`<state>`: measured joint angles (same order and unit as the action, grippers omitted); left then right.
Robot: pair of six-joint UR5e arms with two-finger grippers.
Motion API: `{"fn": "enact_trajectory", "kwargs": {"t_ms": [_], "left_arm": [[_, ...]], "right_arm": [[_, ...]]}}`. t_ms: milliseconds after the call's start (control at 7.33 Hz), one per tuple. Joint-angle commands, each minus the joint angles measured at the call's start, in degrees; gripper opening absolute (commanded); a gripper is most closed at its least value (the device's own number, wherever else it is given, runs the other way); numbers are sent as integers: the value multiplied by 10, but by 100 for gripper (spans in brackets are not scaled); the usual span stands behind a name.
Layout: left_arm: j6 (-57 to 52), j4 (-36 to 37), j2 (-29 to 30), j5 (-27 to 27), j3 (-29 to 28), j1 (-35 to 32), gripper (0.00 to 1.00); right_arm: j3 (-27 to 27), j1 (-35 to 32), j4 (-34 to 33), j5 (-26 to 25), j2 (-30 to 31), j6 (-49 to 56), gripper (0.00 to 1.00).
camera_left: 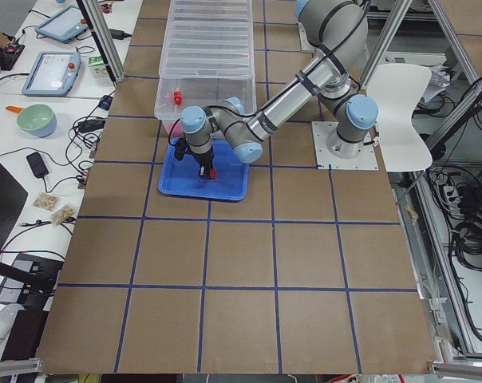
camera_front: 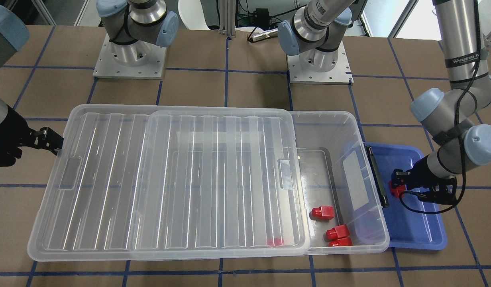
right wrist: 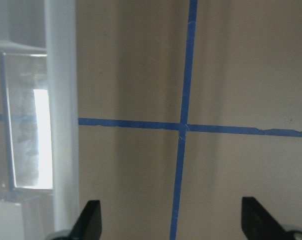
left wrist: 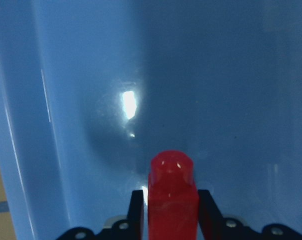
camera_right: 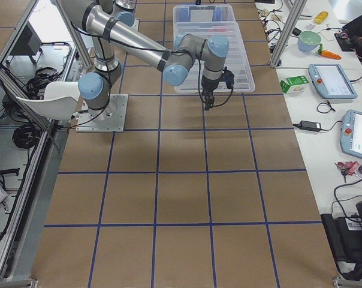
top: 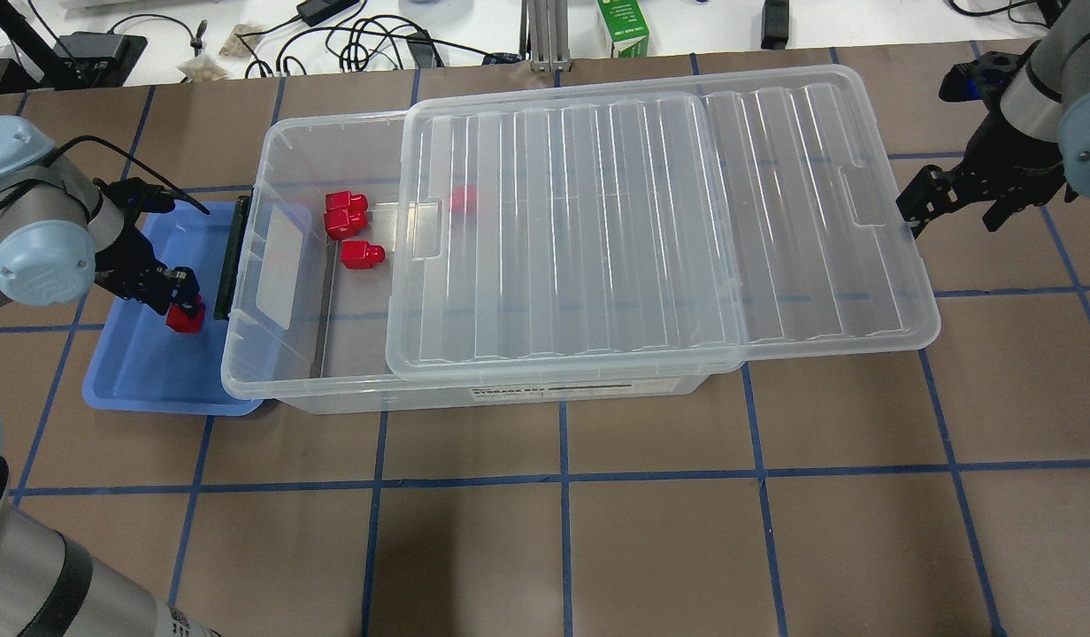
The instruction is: Place red block in blue tray from box
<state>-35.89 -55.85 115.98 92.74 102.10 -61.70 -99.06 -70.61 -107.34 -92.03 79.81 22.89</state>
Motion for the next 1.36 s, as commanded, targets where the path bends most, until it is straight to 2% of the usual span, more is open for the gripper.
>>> {"fn": "enact_trajectory", "kwargs": {"t_ms": [0, 273, 682, 818, 955, 1091, 1227], "left_arm": [[4, -6, -15, 2, -4, -9, 85], [6, -60, -61, 3, -12, -18, 91], [19, -231, -130, 4, -93, -46, 92], [35, -267, -147, 1, -116, -63, 92], [69, -291, -166, 3, -124, -102, 97], [144, -298, -186, 3, -125, -145, 100], [174, -299, -204, -1, -126, -177, 100]], "right_arm": [[-1, -36, 1, 1, 0, -48, 100], [-1, -48, 9, 13, 0, -70, 100], [-2, -80, 10, 22, 0, -135, 100], [-1, -94, 10, 22, 0, -156, 100], [-1, -111, 10, 22, -1, -178, 100], [-1, -120, 10, 23, -1, -194, 100], [-1, -123, 10, 23, -1, -197, 100]]}}
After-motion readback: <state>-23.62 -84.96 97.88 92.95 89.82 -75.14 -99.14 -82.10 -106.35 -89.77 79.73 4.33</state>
